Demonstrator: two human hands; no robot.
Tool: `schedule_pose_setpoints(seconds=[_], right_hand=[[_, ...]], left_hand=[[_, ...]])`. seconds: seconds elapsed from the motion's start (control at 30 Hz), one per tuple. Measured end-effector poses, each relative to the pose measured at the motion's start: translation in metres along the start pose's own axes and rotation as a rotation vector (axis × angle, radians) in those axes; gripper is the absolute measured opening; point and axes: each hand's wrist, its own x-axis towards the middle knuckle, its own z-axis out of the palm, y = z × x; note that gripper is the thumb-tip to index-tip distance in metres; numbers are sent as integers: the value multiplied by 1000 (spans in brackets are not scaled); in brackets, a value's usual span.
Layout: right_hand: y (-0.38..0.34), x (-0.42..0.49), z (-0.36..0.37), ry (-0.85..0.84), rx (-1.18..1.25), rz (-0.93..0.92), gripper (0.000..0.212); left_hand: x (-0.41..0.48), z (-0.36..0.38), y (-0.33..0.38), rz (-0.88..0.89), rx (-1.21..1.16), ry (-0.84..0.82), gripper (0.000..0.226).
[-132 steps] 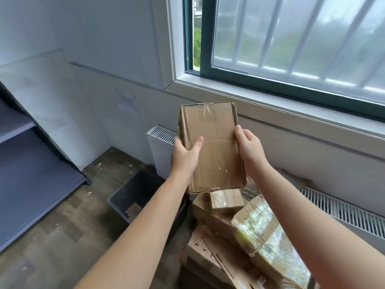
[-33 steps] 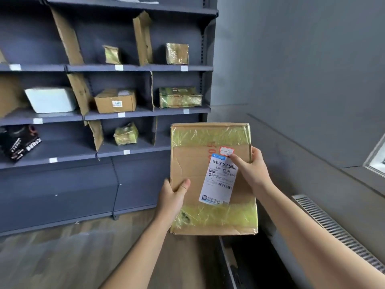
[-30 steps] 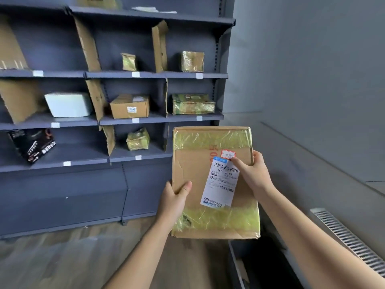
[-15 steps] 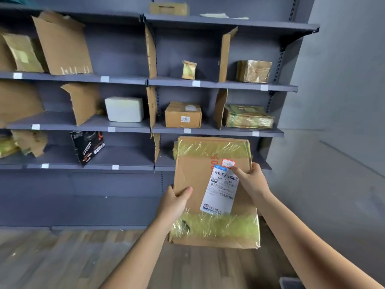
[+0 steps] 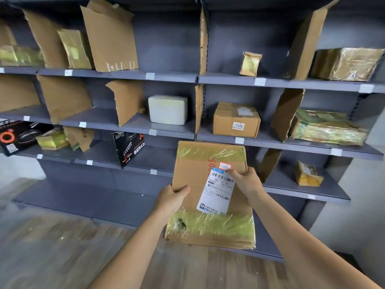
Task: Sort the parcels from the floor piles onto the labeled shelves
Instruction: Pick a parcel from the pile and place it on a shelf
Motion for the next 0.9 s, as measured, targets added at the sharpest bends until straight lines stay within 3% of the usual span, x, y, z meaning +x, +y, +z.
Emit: schedule_pose_setpoints(seconds=[0.1,0.27,0.67,0.9], right_hand=[[-18,33,29,-40,16,-8,43],[-46,73,69,-27,-40,-40,56],[-131,103,170,47,-59,-92,61],[-190,91,232,73,-44,-179,52]], left_hand=[[37,-15,6,6,-9,24,18],[89,-45,15,2,-67,49,15],[172,-159,48,146,-55,25,16],[191,-241,58,227,-97,5,22]])
